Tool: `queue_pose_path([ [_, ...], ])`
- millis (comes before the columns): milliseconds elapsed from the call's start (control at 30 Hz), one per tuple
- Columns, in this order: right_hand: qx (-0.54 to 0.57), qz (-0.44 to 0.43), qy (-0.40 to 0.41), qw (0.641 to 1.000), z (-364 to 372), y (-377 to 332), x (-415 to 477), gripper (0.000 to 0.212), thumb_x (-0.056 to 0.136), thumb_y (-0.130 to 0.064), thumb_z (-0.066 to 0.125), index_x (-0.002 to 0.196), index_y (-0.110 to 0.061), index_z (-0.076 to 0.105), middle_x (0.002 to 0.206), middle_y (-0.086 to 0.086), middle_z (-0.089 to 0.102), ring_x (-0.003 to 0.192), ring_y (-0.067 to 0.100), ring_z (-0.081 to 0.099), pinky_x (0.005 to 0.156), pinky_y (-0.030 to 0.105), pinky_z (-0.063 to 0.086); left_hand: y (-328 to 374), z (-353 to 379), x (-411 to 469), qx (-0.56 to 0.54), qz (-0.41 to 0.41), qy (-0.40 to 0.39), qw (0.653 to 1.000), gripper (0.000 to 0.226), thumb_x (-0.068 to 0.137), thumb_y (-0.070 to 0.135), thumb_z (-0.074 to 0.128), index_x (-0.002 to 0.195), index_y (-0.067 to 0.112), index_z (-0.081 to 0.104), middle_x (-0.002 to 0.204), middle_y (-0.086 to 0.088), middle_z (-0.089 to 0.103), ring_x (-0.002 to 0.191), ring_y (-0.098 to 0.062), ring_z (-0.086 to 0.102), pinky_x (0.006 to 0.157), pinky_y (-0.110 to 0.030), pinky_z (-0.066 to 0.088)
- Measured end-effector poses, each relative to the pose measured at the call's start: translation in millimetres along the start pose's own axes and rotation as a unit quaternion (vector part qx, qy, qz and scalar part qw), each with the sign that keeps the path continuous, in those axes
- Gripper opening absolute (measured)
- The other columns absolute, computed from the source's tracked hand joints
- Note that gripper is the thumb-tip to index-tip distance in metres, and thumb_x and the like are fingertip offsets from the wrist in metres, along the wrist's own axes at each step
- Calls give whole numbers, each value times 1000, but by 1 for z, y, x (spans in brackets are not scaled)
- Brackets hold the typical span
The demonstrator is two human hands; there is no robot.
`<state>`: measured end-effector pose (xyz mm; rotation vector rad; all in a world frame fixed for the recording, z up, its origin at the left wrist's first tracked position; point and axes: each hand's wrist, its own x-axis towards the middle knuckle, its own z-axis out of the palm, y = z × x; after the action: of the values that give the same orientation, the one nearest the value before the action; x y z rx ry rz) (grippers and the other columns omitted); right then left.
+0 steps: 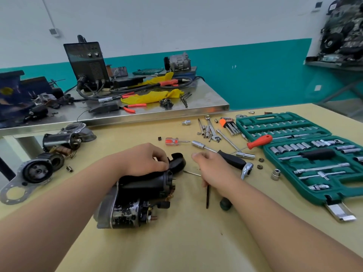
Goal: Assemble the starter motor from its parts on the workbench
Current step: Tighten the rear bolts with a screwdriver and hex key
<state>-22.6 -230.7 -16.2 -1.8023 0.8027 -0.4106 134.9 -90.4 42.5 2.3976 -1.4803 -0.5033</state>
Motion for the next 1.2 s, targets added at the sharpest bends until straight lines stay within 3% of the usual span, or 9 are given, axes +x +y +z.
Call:
queue_pose_path([
  [133, -171, -86, 85, 978, -4, -5, 14, 34, 90, -43, 52, 121, -26, 54, 93, -14, 56, 78, 1, 53, 61, 25, 44, 1, -1, -1, 44, -5, -1, 999, 12, 87, 51, 61, 89, 41, 66, 88, 25, 62, 86, 2, 58, 72, -20, 41],
  [267, -368, -109, 52, 922, 0, -32, 45, 55, 88, -57, 49, 126, -18, 53, 117, 3, 62, 99, 23, 59, 76, 35, 49, 6, -13, -5, 111, -84, -197, 971, 65, 56, 73, 67, 108, 35, 62, 103, 14, 65, 94, -7, 62, 88, -32, 50],
  [367, -435, -66, -44, 897, 19, -38, 58, 52, 88, -58, 50, 98, -9, 63, 92, 6, 64, 81, 23, 61, 65, 31, 47, 13, -13, -2, 161, -103, -238, 952, 61, 57, 67, 76, 104, 31, 64, 97, 10, 68, 88, -11, 64, 82, -32, 52],
  [500, -436, -29, -25, 899, 32, -30, 65, 26, 91, -28, 54, 70, -15, 48, 70, 3, 54, 61, 18, 52, 50, 26, 37, 4, -15, -16, 152, -79, -138, 976, 60, 57, 70, 74, 94, 25, 60, 90, 6, 66, 81, -14, 63, 72, -30, 51],
  [633, -339, -3, 8, 941, 16, -32, 64, 25, 93, -20, 45, 69, -14, 44, 70, 5, 49, 67, 22, 51, 57, 30, 40, 0, -33, -48, 79, -58, 64, 993, 67, 43, 72, 73, 92, 33, 50, 87, 9, 63, 77, -10, 61, 65, -28, 50],
  [733, -42, 62, -3, 997, 0, -38, 55, 24, 95, -15, 34, 72, -17, 40, 64, 2, 35, 53, 15, 33, 53, 29, 33, 4, -29, -67, -58, -39, 265, 962, 75, 34, 69, 78, 93, 38, 44, 90, 17, 58, 78, 0, 56, 59, -17, 42],
  [867, 314, 141, -12, 939, -7, -41, 28, 16, 86, -9, 27, 80, -16, 40, 56, 0, 26, 49, 13, 17, 49, 25, 20, 15, 0, -68, -173, -35, 426, 887, 73, 45, 53, 87, 98, 35, 40, 98, 21, 45, 84, 1, 50, 63, -12, 34],
  [1033, 369, 116, -26, 922, 2, -35, -7, 16, 88, -10, 30, 78, -19, 39, 52, -3, 22, 43, 12, 17, 42, 23, 20, 33, 32, -65, -51, -12, 420, 906, 78, 61, 46, 86, 124, 31, 44, 116, 9, 38, 106, -17, 53, 86, -28, 43],
  [1200, 199, 80, 8, 977, -8, -17, -22, 7, 93, -17, 46, 86, -14, 46, 44, -5, 28, 38, 12, 23, 42, 26, 25, 36, 46, -73, 52, 7, 397, 916, 87, 68, 64, 71, 140, 27, 41, 128, 3, 53, 111, -24, 49, 98, -37, 38],
])
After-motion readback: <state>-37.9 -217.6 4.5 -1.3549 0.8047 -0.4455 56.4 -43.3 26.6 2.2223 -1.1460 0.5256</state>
